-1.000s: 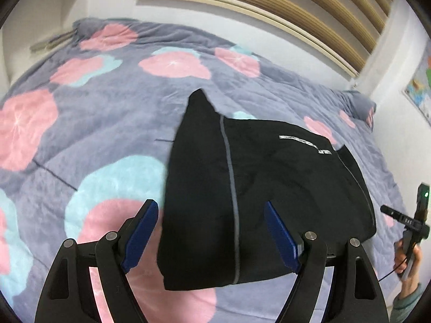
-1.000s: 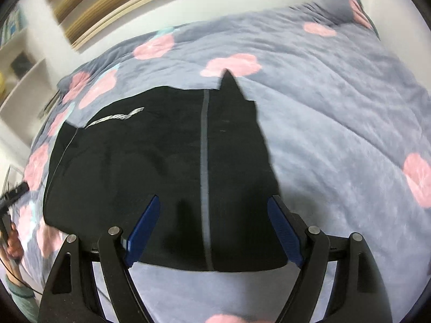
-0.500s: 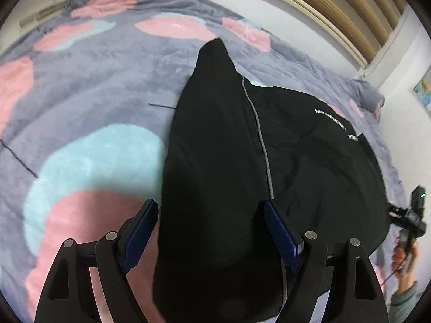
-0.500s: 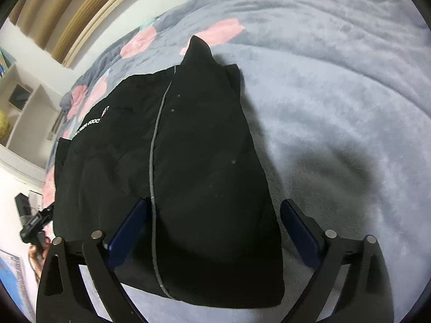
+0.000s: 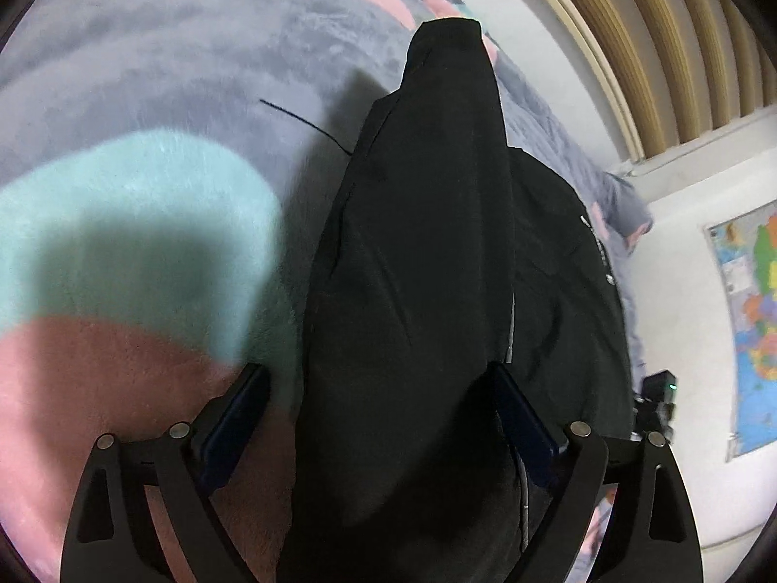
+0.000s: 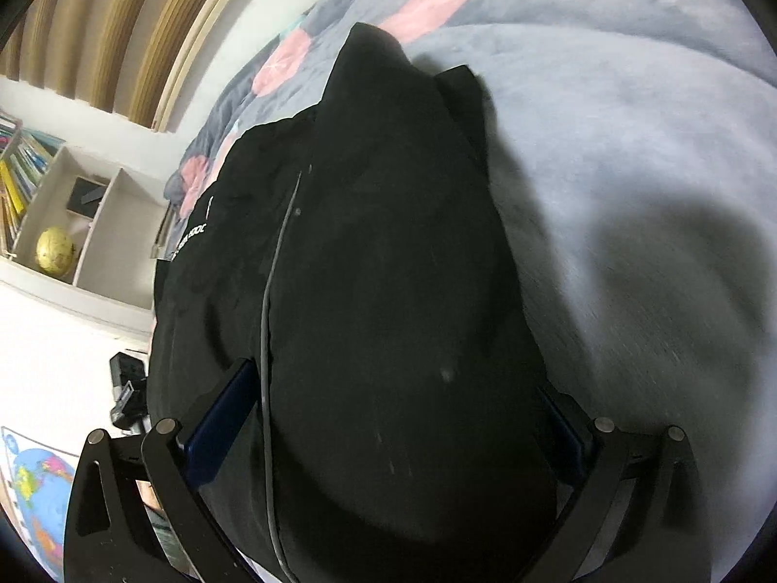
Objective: Fold large clothes
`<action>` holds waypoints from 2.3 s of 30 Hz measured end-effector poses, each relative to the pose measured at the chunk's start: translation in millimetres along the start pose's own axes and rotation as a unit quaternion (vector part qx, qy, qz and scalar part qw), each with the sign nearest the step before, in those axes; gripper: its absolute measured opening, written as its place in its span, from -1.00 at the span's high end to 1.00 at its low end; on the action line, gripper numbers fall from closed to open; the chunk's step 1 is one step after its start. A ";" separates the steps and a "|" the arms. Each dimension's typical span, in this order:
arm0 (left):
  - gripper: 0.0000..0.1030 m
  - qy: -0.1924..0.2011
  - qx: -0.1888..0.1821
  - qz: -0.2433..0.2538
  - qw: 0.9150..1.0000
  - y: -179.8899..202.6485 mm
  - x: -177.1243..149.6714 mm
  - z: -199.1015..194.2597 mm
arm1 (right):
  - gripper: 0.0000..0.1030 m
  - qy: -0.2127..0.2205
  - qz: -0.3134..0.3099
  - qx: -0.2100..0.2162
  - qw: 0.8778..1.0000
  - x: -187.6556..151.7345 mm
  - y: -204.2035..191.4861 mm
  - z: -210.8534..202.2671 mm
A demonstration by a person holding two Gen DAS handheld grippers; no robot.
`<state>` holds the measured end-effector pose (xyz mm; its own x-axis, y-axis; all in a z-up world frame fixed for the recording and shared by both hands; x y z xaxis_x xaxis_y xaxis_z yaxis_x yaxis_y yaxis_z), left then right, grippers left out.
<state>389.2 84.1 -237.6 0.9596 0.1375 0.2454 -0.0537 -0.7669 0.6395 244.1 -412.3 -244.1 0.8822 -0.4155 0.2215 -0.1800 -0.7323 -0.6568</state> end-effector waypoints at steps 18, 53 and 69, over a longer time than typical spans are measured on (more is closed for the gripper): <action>0.28 0.031 -0.004 0.055 0.998 43.2 2.1 -3.0 | -0.16 0.017 -0.062 -0.041 0.997 10.4 -35.0 0.4; 0.25 -0.035 -0.044 -0.018 0.998 30.1 32.5 18.8 | -0.24 -0.010 -0.045 -0.042 0.998 0.9 -40.2 20.3; 0.53 0.118 -0.053 0.135 0.982 155.6 -49.7 -153.5 | 0.17 0.078 -0.141 -0.090 0.983 -60.2 -160.9 -118.9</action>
<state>290.7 54.2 -38.4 0.8160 0.0886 0.5712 -0.3386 -0.7275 0.5967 168.2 -333.6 -66.1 0.8334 -0.2488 0.4935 -0.0238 -0.9083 -0.4177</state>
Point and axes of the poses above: each gripper's, at about its wrist camera, not at the fingertips, and z roughly the way its jaws point, y to its right, x to its top, the point moved 7 cm from there along z, roughly the way its jaws point, and after that the axes turned 2 degrees about -y, right-handed, at the moved point
